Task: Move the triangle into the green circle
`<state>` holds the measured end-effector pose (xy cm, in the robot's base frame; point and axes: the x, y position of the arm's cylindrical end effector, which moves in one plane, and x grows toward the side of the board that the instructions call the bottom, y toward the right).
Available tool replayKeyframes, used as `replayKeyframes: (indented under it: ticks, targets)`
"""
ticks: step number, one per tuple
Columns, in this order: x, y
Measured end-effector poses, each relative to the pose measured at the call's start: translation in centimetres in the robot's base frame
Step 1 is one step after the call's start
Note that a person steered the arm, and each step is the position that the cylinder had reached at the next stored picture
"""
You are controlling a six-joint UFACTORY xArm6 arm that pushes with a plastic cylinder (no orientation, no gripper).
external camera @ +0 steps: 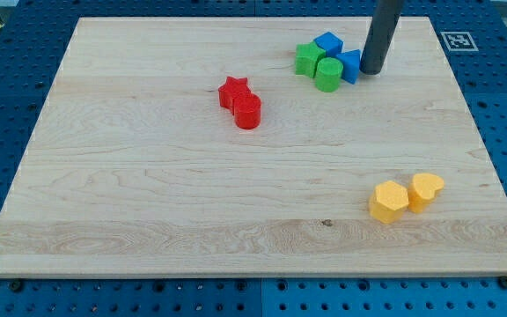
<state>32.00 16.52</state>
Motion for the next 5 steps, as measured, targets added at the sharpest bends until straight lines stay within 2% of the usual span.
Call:
replayKeyframes:
  ticks: [3, 4, 5]
  targets:
    - [-1.2, -0.3]
    - [-0.7, 0.9]
    - [1.3, 5.0]
